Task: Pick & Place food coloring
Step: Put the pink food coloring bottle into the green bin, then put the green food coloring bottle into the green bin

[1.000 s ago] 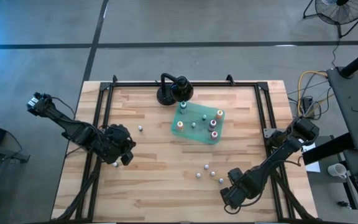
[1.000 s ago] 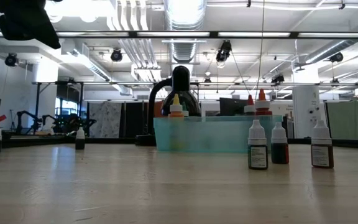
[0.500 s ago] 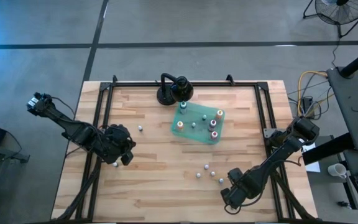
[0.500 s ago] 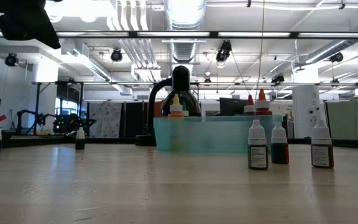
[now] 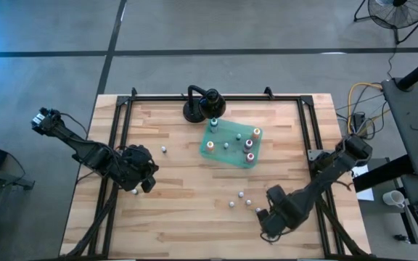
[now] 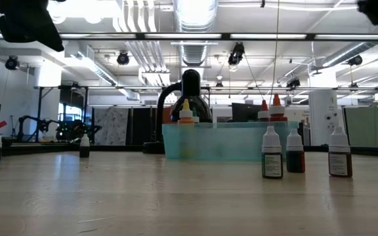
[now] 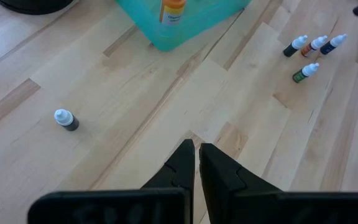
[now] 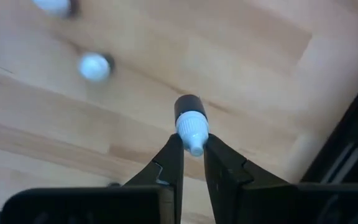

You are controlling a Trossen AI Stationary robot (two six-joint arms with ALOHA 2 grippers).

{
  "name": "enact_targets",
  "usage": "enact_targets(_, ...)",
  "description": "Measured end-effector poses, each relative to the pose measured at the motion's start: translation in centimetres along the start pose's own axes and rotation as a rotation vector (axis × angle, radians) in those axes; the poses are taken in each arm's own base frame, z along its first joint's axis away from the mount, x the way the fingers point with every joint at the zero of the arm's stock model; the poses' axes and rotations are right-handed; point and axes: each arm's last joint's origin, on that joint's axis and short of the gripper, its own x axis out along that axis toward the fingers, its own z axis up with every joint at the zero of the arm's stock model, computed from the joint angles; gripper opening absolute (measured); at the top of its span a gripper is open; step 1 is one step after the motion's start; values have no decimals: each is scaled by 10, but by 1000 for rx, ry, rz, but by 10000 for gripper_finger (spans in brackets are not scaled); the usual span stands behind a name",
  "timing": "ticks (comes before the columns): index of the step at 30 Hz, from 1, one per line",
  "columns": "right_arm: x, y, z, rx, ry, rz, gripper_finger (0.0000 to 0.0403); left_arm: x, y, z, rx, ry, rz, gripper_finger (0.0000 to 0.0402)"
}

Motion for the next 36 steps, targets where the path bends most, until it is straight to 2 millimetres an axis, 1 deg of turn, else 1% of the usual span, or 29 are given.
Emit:
enact_targets(3, -16, 5, 15, -34, -12, -6, 39, 0, 0, 0, 0, 0, 0, 0)
enact_targets(6, -25, 12, 34, -77, -13, 10, 39, 0, 0, 0, 0, 0, 0, 0)
enact_targets(11, -42, 23, 63, -114, -77, 85, 38, 0, 0, 0, 0, 0, 0, 0)
enact_targets(16, -60, 30, 85, -134, -169, 149, 38, 0, 0, 0, 0, 0, 0, 0)
enact_targets(20, -67, 32, 97, -138, -214, 167, 35, 0, 0, 0, 0, 0, 0, 0)
enact_targets(24, -69, 33, 105, -126, -250, 169, 34, 0, 0, 0, 0, 0, 0, 0)
enact_targets(29, -73, 38, 115, -115, -315, 218, 36, 0, 0, 0, 0, 0, 0, 0)
enact_targets(33, -82, 40, 124, -113, -380, 244, 34, 0, 0, 0, 0, 0, 0, 0)
enact_targets(36, -90, 44, 132, -127, -437, 284, 22, 0, 0, 0, 0, 0, 0, 0)
